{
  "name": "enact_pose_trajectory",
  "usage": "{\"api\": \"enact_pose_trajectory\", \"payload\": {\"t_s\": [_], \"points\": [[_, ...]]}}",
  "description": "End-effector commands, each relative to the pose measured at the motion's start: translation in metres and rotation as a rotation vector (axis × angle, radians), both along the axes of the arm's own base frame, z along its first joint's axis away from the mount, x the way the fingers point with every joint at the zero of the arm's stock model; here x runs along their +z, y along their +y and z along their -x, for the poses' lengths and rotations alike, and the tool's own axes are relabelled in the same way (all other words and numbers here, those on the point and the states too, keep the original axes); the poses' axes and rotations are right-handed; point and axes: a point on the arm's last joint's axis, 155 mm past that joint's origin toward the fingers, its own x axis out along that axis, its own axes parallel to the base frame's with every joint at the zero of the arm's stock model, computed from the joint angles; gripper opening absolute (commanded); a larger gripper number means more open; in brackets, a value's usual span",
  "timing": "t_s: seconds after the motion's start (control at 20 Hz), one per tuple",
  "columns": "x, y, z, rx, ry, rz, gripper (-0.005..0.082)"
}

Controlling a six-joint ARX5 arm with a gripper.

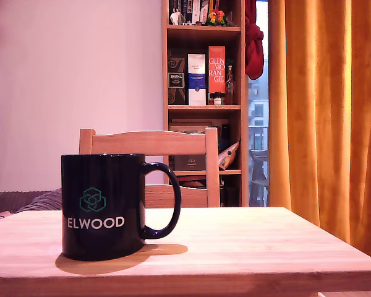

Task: Pick up the coffee capsules on the table and drop them inside the coffee cup

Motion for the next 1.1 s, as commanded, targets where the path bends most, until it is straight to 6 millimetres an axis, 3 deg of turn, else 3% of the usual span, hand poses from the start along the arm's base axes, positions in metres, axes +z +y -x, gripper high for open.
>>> {"api": "enact_pose_trajectory", "payload": {"t_s": [0.0, 0.85, 1.05], "points": [[-0.016, -0.011, 0.0, -0.074, 0.059, 0.049, -0.0019], [-0.008, -0.025, 0.001, -0.149, 0.033, 0.113, -0.0019], [-0.001, -0.044, 0.005, -0.253, 0.013, 0.126, -0.0019]]}}
